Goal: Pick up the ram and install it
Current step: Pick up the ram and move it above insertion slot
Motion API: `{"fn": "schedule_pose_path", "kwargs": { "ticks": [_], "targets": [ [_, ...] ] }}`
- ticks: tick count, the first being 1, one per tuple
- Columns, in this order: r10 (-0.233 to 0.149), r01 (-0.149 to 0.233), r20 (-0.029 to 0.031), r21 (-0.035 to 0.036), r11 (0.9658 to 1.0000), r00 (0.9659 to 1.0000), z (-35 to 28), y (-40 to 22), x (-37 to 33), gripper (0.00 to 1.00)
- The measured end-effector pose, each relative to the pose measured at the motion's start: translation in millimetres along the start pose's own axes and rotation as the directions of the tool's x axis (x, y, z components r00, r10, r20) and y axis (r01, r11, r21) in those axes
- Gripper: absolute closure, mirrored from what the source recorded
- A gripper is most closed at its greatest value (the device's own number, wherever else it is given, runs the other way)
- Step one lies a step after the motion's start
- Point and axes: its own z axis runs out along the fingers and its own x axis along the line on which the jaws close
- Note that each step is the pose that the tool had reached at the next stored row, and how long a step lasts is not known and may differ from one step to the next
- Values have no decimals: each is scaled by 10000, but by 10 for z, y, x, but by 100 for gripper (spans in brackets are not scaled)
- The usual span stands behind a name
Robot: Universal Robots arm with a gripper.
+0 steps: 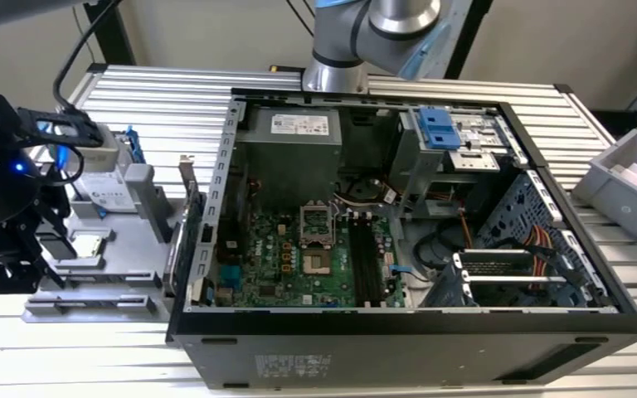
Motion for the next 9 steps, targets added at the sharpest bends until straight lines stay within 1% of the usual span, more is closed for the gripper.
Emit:
{"fn": "schedule_pose_path", "kwargs": {
  "ticks": [9],
  "targets": [
    [1, -1, -34, -7, 10000, 10000, 76, -2, -4, 0]
  ]
}}
